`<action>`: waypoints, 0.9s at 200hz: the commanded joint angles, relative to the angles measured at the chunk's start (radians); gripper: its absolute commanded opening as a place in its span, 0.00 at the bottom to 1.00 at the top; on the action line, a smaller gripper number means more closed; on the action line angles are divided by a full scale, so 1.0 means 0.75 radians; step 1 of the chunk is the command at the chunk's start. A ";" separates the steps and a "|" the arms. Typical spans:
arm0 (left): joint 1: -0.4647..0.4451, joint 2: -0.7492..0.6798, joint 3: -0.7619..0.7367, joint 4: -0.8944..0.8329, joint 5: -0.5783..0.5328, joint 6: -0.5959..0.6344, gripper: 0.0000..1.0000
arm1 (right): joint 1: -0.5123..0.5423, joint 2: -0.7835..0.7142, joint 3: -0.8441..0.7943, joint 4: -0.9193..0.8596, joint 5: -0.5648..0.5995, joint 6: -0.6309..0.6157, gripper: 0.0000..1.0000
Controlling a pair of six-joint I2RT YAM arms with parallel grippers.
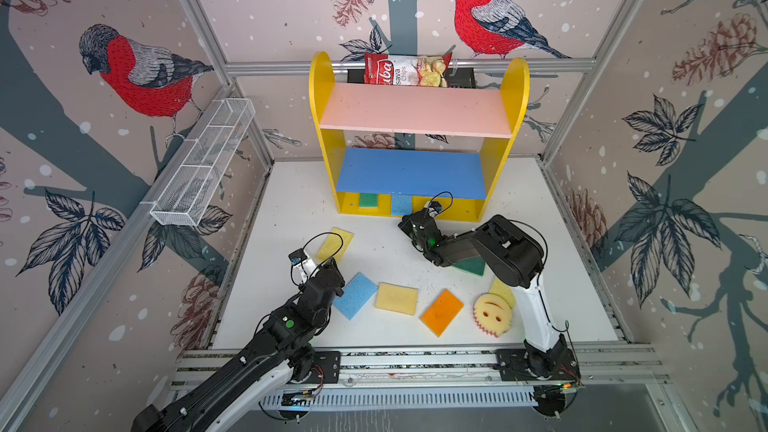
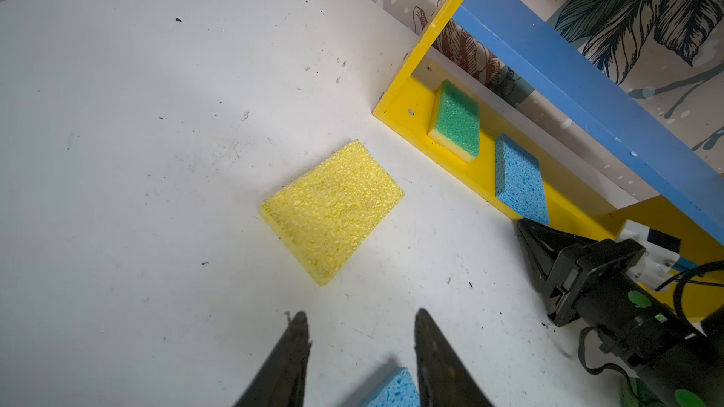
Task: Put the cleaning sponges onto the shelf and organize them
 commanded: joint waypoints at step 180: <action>0.004 0.053 0.004 0.058 -0.010 -0.002 0.44 | -0.027 0.077 0.044 -0.107 0.062 -0.042 0.00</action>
